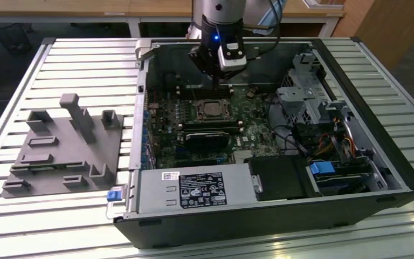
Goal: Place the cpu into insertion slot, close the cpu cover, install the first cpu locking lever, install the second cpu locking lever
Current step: 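Install the first cpu locking lever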
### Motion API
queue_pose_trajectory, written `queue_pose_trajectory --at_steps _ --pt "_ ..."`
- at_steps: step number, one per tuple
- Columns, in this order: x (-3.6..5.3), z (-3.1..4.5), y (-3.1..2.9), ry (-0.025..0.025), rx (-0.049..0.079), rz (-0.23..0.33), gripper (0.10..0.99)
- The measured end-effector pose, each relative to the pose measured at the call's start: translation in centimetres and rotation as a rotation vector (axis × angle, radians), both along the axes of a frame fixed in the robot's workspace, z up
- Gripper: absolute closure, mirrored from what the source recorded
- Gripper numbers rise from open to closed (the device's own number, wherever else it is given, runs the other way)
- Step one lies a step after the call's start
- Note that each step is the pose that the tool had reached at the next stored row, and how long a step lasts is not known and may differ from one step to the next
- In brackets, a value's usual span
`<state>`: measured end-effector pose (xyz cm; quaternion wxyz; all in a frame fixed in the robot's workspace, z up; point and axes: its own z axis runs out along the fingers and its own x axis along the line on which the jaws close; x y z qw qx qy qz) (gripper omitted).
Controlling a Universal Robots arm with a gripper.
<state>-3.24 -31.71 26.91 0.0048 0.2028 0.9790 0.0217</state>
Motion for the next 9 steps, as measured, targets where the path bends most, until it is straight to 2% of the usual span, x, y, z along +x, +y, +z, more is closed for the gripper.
queue_pose_trajectory --at_steps 9 --pt "0.00 0.00 0.00 -0.0002 0.000 0.112 0.976"
